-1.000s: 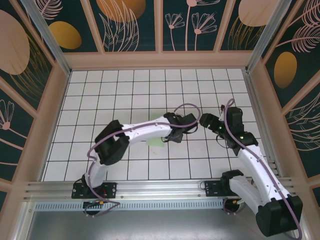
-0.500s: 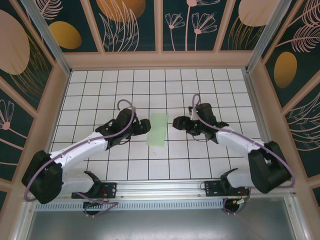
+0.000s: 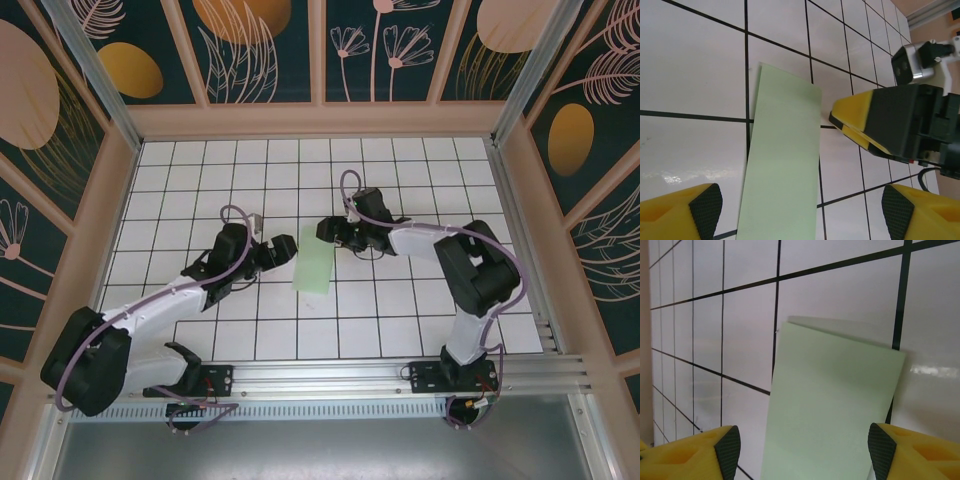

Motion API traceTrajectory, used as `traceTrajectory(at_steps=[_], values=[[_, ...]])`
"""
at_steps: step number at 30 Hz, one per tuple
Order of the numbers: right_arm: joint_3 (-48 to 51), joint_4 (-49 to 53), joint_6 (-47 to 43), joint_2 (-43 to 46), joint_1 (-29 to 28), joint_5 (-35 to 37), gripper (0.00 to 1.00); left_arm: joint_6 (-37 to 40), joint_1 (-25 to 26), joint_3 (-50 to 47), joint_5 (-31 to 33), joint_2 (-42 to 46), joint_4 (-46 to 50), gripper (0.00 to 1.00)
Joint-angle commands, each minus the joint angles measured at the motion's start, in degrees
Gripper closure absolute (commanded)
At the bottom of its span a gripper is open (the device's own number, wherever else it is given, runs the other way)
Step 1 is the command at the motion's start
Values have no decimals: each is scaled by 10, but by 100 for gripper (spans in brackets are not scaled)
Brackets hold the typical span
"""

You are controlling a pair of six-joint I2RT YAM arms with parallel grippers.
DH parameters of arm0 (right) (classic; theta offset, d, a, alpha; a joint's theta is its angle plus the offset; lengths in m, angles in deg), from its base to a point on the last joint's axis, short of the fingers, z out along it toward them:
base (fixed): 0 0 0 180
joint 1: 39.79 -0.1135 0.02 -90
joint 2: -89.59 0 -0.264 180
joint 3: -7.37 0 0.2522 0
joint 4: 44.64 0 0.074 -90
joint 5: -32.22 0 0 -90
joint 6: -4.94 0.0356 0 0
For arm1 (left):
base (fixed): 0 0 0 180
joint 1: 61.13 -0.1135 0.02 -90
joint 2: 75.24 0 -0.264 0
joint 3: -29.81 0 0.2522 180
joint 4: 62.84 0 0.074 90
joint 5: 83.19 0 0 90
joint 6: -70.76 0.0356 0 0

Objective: Fold a paper plane with a square sheet of paper (fold left side to right side)
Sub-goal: Third fold the triangle at the center of the table.

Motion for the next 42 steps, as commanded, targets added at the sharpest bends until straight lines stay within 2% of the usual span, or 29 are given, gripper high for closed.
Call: traceTrajectory(at_steps=[1, 9, 20, 25, 42], values=[[-31, 0, -19, -22, -5, -7, 31, -6, -4, -10, -18, -17, -36, 15], [-71, 46, -50, -64, -5, -1, 33, -4, -4, -8, -24, -55, -46, 16], [-129, 131, -97, -125, -4, 9, 43, -6, -4, 3, -56, -116, -74, 26], [-129, 135, -104, -123, -4, 10, 47, -8, -4, 16, -78, -150, -87, 33], [-120, 127, -102, -120, -5, 4, 49, -8, -4, 51, -103, -239, -104, 41]])
